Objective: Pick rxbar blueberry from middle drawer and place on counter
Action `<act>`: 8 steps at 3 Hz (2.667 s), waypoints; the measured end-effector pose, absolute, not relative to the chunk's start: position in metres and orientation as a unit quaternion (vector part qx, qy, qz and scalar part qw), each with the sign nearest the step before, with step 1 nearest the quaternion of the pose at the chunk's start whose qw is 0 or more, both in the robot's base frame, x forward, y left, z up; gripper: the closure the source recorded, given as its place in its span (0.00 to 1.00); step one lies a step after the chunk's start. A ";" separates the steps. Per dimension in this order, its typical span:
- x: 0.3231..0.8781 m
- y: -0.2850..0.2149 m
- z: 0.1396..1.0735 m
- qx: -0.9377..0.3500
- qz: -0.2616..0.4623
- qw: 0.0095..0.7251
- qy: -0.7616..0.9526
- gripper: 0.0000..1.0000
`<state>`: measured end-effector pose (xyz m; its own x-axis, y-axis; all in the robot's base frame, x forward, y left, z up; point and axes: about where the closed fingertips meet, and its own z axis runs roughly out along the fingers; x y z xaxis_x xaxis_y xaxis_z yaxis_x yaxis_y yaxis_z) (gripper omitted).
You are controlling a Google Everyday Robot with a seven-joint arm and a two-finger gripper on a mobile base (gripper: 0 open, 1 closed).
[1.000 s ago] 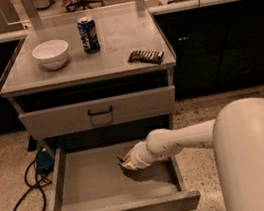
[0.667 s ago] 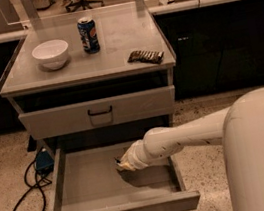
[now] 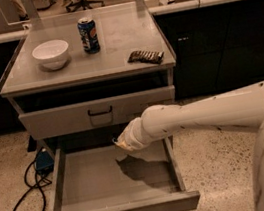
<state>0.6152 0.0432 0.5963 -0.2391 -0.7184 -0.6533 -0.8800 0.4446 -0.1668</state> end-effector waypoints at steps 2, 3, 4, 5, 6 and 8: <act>0.623 0.032 0.639 -0.502 0.110 0.343 0.786 1.00; 0.627 0.012 0.705 -0.499 0.056 0.353 0.790 1.00; 0.621 0.012 0.769 -0.513 0.003 0.366 0.777 1.00; 0.605 0.072 0.897 -0.531 -0.020 0.428 0.731 1.00; 0.597 0.063 0.953 -0.511 -0.040 0.461 0.724 1.00; 0.614 0.057 0.958 -0.509 -0.070 0.457 0.726 1.00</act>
Offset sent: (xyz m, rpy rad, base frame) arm 0.0238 -0.0389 0.1412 -0.0314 -0.0186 -0.0979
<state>0.6138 0.0573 0.9581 -0.0647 -0.8029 -0.5925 -0.6757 0.4722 -0.5661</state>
